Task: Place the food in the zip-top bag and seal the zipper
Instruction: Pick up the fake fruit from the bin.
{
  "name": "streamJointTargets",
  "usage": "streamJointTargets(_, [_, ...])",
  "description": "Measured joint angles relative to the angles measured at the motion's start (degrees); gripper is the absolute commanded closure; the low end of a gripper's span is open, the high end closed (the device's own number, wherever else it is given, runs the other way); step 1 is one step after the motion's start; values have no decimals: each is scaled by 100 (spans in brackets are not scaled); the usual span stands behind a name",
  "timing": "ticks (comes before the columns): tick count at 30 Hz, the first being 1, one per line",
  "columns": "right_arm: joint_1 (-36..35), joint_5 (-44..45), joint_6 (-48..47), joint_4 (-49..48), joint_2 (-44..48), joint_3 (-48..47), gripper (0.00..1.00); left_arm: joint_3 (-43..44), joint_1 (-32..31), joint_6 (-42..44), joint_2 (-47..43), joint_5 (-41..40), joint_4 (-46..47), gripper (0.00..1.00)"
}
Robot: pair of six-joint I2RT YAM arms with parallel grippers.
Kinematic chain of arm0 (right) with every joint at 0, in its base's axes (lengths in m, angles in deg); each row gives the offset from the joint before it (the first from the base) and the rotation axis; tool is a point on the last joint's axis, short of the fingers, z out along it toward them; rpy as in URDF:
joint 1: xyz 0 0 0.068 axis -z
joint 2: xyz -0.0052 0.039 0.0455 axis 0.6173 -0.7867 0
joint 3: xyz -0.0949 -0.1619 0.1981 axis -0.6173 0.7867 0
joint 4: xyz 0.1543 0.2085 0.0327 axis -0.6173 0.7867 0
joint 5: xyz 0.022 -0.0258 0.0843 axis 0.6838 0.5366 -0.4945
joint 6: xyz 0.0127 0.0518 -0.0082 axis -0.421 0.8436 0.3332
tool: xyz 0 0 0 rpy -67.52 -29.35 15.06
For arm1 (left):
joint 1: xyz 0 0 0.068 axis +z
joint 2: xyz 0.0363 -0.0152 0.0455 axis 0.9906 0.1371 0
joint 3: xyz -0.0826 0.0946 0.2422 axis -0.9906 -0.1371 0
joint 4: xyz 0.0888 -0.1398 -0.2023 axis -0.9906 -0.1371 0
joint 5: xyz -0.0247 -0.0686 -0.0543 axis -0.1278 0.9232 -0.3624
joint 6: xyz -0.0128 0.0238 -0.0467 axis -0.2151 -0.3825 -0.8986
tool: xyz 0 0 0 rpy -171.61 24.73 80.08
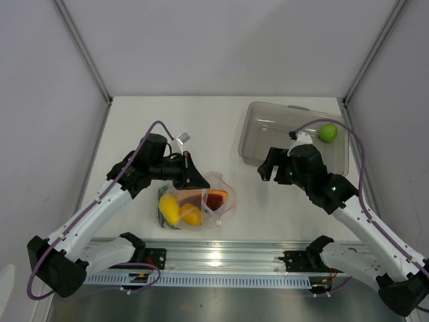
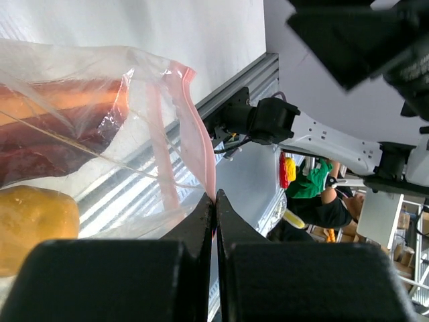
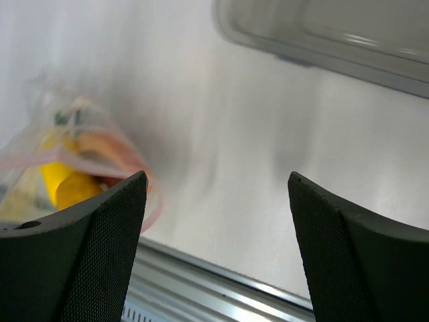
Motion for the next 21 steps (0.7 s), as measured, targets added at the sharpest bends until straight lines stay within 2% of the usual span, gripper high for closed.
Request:
streamJointTargets(7, [1860,501,155,374,-83,-42,14,0,-2,136,-2,-46,-7,99])
streamJointTargets(13, [3141,811,501,-31,-890,-140,15,-142,-2,208,66,-9,186,99])
streamJointTargets(21, [3969,1239,1001,-925,-2356,-356,14,-173,-2,278,544,160,531,100])
